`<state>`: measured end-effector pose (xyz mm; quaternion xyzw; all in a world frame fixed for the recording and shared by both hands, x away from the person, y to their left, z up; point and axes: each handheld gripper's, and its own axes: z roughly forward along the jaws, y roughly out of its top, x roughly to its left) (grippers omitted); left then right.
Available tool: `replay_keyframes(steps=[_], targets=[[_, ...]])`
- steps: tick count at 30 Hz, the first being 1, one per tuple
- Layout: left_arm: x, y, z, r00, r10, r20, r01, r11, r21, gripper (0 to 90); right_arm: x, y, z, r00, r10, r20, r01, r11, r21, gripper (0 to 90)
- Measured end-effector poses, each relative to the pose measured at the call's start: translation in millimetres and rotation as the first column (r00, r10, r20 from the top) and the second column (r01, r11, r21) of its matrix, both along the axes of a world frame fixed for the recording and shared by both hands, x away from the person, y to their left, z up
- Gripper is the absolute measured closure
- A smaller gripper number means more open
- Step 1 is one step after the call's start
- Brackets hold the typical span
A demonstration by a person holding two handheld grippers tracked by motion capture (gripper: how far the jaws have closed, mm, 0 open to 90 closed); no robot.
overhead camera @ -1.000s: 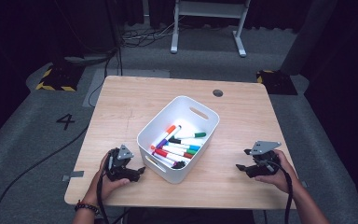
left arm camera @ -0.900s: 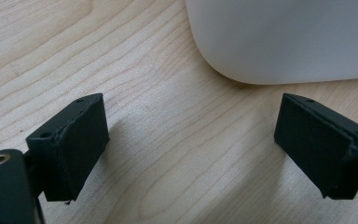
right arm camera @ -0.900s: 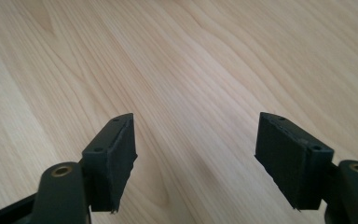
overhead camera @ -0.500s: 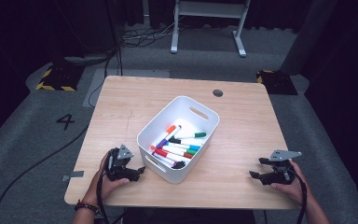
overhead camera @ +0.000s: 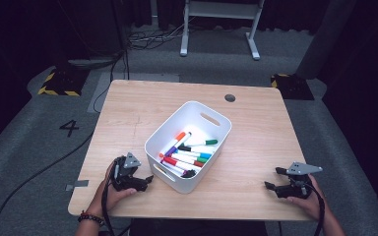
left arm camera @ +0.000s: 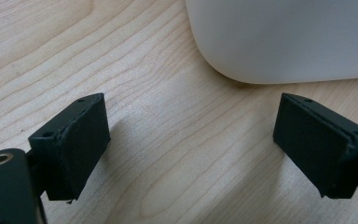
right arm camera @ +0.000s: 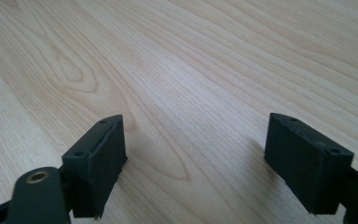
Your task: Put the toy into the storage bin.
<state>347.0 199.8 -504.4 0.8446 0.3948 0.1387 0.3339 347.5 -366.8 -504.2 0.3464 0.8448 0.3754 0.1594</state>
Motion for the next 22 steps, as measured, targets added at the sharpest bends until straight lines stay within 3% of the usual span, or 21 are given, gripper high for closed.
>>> replay_keyframes(steps=[22], targets=[[1.4,0.0,0.1,1.0000,-0.005,0.006,0.005,1.0000,0.007,10.3,0.4,-0.9,0.0,1.0000,0.007,-0.003,-0.007,1.000,0.006,21.0]])
